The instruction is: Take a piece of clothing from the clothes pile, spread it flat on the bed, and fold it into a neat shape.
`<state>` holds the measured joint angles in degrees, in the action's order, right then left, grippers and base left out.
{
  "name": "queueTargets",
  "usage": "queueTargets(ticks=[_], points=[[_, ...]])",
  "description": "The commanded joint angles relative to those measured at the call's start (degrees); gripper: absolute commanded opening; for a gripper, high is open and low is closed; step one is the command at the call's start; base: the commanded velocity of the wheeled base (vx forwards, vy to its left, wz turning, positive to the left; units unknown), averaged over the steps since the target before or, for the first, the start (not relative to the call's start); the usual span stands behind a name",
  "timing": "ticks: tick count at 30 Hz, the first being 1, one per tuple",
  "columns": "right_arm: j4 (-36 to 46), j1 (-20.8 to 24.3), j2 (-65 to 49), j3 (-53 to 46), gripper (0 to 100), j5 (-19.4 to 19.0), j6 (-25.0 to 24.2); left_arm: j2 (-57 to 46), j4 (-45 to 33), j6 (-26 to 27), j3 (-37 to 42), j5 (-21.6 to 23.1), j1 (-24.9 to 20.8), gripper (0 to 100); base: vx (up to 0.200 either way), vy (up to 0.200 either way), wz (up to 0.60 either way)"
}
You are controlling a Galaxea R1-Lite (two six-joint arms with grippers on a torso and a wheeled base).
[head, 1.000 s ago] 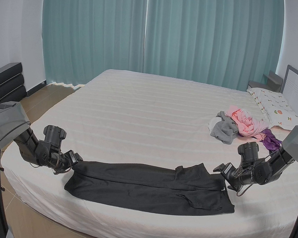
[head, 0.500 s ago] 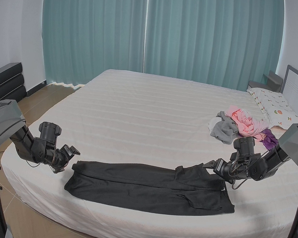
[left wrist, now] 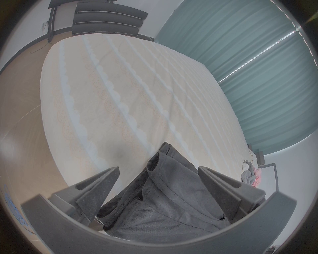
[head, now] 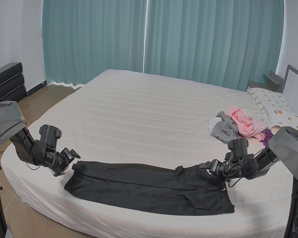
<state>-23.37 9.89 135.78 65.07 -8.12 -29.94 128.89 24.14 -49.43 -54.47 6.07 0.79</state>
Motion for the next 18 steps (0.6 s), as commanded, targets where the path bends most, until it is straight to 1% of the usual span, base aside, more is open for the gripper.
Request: queueTargets(ticks=[1,5,6,12,14,17,18], points=[[-0.01,-0.66,2.12,0.05,100,0.38,0.67,0.13,0.03,0.04,0.15,-0.01,0.0,100,0.0,0.0,0.0],[-0.01,-0.83,2.3,-1.0,100,0.3,1.38,0.13,0.03,0.04,0.15,-0.01,-0.09,100,0.0,0.0,0.0],[-0.01,-0.92,2.3,-1.0,0,0.3,1.64,0.13,0.03,0.04,0.15,-0.01,-0.09,100,0.0,0.0,0.0],[0.25,-1.27,1.42,-1.7,0,0.56,1.46,0.22,0.03,0.13,0.24,-0.09,-0.09,100,0.0,0.0,0.0],[-0.01,-1.36,0.36,-3.2,0,1.26,1.38,0.22,0.03,0.13,0.24,-0.18,-0.09,100,0.0,0.0,0.0],[-0.01,-1.45,-0.78,-4.87,0,1.35,1.2,0.13,0.03,0.13,0.41,-0.18,-0.09,100,0.0,0.0,0.0],[-0.19,-1.62,-2.27,-7.33,0,1.35,1.11,0.04,0.21,0.3,0.94,-0.09,-0.09,100,0.0,0.0,0.0]])
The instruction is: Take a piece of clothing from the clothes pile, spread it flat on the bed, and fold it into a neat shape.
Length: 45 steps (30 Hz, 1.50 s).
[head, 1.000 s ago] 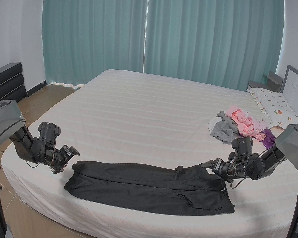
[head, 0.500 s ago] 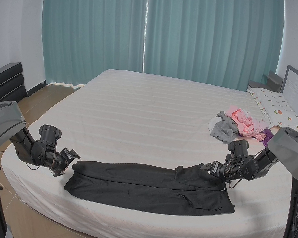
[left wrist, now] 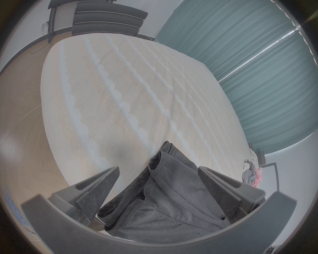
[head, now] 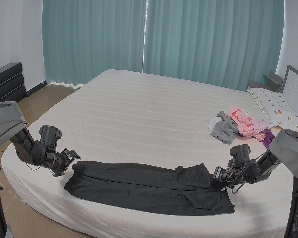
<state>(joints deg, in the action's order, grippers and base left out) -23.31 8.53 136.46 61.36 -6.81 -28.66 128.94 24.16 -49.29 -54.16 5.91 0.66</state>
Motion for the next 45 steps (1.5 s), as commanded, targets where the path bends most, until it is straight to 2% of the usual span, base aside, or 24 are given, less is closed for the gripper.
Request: queueTargets(ticks=[1,11,20,21,24,28,29,33,39,45], points=[[-0.25,-0.54,-3.48,-4.31,0,0.05,-0.17,0.0,0.45,0.16,0.73,0.06,0.04,100,0.0,0.0,0.0],[-8.16,-2.03,-6.12,-14.69,0,-0.22,-0.43,0.08,2.56,0.33,1.87,0.06,-0.13,100,0.0,0.0,0.0],[-17.12,-1.33,-6.03,-21.19,0,0.13,-3.33,0.0,2.56,0.33,1.87,0.06,-0.13,100,0.0,0.0,0.0],[-17.12,-1.33,-6.03,-21.19,100,0.13,-3.33,0.0,2.56,0.33,1.87,0.06,-0.13,100,0.0,0.0,0.0],[-17.21,-1.33,-7.09,-22.24,100,0.13,-4.3,0.08,2.56,0.6,1.87,0.06,-0.22,100,0.0,0.0,0.0],[-17.12,-1.24,-10.07,-23.91,100,-0.3,-7.9,0.17,2.56,2.53,1.96,0.06,-0.48,100,0.0,0.0,0.0],[-17.12,-0.54,-11.22,-24.53,100,-0.13,-11.07,0.44,2.64,4.99,2.57,0.06,-1.27,100,0.0,0.0,0.0],[-17.21,0.7,-12.54,-26.73,100,0.05,-16.25,1.23,4.93,10.79,4.42,0.94,-2.42,100,0.0,0.0,0.0],[-18.7,0.87,-12.54,-29.01,100,-0.3,-17.13,4.57,8.62,18.7,3.98,0.94,-2.24,100,0.0,0.0,0.0],[-26.79,2.37,-12.01,-33.93,100,-0.39,-18.54,7.11,8.8,27.14,2.13,1.03,-2.15,100,0.0,0.0,0.0]])
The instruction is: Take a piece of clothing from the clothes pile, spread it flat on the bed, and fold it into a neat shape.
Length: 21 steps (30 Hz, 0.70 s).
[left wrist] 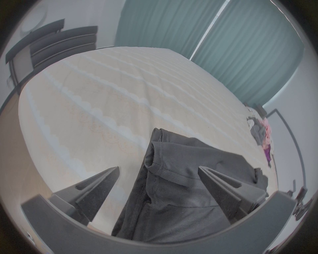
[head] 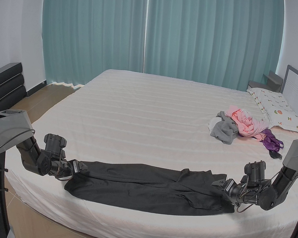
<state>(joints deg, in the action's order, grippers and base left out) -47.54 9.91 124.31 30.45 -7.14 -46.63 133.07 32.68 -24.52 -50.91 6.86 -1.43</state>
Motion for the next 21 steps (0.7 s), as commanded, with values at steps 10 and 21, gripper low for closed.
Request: queueTargets(ticks=[10,21], points=[[-5.45,1.43,1.38,-4.7,100,-0.24,-0.48,3.86,1.42,2.63,-4.38,1.05,-0.77,100,0.0,0.0,0.0],[-5.45,1.43,1.38,-4.79,100,-0.24,-0.57,5.27,1.95,0.17,-6.4,-0.01,-2.44,100,0.0,0.0,0.0]])
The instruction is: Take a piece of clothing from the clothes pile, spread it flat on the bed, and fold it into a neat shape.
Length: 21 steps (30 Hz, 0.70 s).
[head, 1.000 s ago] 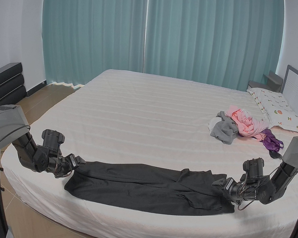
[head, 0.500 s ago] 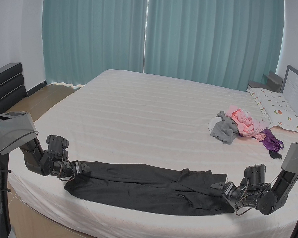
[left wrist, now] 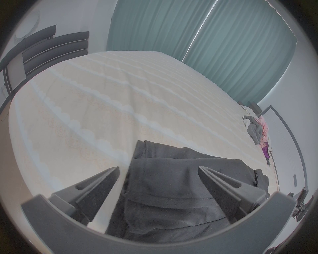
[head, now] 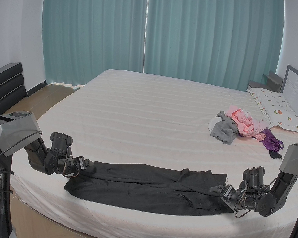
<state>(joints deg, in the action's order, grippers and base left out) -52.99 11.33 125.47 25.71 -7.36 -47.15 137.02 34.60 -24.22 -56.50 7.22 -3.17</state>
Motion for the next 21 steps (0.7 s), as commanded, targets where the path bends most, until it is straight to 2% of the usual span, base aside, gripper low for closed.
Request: queueTargets(ticks=[1,8,9,21], points=[[-0.01,0.01,0.22,-0.05,100,-0.02,-0.04,1.49,0.03,-0.12,-0.8,-0.45,-0.7,100,0.0,0.0,0.0],[-0.01,0.1,0.48,-0.13,100,-0.02,-0.13,1.67,-0.23,0.23,0.17,-0.45,-0.87,100,0.0,0.0,0.0],[-0.01,0.01,0.48,-0.13,100,-0.02,-0.13,1.67,-0.23,0.23,0.17,-0.45,-0.87,0,0.0,0.0,0.0],[-0.01,-0.25,0.66,-0.05,100,-0.02,-0.13,1.14,0.21,-0.12,1.75,-0.45,-1.22,0,0.0,0.0,0.0]])
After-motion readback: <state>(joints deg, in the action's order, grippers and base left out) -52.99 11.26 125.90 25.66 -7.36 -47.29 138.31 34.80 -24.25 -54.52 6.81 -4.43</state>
